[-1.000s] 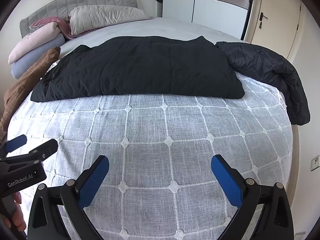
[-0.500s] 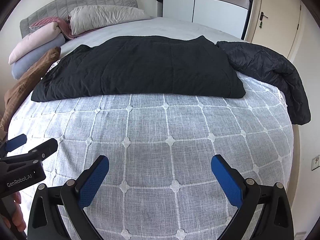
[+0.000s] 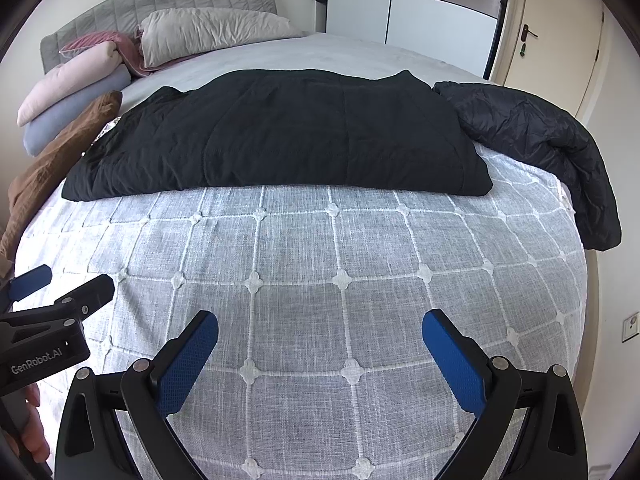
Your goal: Fold large clothes
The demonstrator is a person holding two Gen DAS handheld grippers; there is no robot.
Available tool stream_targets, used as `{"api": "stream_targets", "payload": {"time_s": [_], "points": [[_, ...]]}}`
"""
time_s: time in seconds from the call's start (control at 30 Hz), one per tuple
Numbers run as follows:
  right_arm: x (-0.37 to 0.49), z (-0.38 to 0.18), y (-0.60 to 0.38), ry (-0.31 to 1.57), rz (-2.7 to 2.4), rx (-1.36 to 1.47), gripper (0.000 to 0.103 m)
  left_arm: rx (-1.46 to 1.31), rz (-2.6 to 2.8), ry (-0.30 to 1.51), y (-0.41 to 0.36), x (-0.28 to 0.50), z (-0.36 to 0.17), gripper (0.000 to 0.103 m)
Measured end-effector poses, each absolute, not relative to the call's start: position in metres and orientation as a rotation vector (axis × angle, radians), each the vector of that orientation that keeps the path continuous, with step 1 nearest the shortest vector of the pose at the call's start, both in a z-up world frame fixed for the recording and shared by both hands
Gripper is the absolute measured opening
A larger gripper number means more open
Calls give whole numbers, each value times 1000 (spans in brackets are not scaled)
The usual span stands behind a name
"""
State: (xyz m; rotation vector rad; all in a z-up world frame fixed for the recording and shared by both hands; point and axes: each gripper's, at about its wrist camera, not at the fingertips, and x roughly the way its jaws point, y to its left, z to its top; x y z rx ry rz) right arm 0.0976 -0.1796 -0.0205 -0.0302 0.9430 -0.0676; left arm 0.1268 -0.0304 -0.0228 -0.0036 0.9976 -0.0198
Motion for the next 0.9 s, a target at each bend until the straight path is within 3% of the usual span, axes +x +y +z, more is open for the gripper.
{"api": "stream_targets", "payload": {"time_s": [0.9], "points": [[98,-23,-180,947,-70,-32,103,-9,-54,1014,-30,127,-26,101]]}}
